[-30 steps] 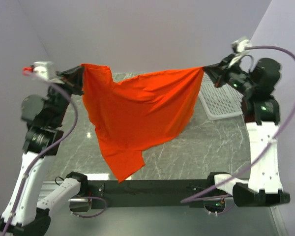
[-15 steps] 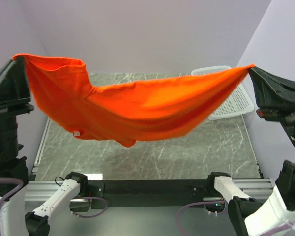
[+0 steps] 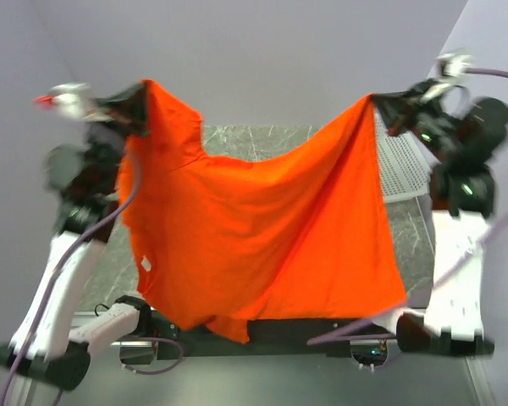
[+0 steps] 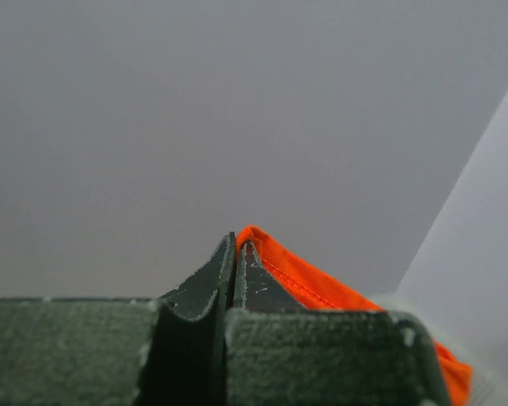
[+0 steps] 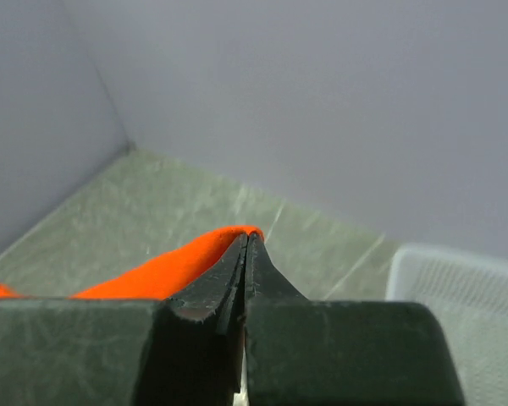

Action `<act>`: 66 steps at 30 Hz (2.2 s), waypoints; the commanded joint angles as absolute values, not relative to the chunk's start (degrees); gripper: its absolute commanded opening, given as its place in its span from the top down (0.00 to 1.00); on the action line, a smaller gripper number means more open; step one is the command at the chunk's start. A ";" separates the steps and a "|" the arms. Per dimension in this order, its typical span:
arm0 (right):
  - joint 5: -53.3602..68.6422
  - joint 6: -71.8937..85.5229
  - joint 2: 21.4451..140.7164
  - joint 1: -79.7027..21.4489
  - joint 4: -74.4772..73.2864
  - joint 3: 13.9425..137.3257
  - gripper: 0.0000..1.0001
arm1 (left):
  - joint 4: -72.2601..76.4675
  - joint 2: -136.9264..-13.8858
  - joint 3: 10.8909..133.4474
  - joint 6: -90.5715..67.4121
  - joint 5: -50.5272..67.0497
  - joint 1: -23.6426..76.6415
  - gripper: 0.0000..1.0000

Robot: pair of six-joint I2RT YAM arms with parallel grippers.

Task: Fold and stack the t-shirts
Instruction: Flatten the tshirt out

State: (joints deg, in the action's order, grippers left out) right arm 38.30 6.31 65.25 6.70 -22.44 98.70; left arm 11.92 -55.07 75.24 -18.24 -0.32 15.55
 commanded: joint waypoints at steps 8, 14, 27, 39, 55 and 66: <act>30.77 0.54 88.48 -3.51 -6.06 77.69 1.00 | 22.32 -82.92 61.61 -20.20 -5.01 12.13 1.00; 26.03 -1.93 109.58 -5.27 -12.81 92.00 1.00 | 15.93 -102.34 71.52 -22.76 -4.40 8.35 1.00; 14.68 -0.26 122.78 -5.63 -17.58 108.46 1.00 | 3.16 -117.07 89.04 -23.64 -7.29 5.28 1.00; 13.17 1.41 119.80 -3.87 -14.24 104.51 1.00 | 6.93 -111.98 85.18 -22.85 -4.74 2.73 1.00; 41.92 -4.57 72.62 2.28 -18.87 89.90 1.00 | 18.29 -51.91 58.62 -29.44 9.14 1.41 0.99; 39.03 2.98 61.96 4.30 -30.24 119.42 1.00 | 10.55 -38.40 77.58 -29.01 3.88 1.41 0.99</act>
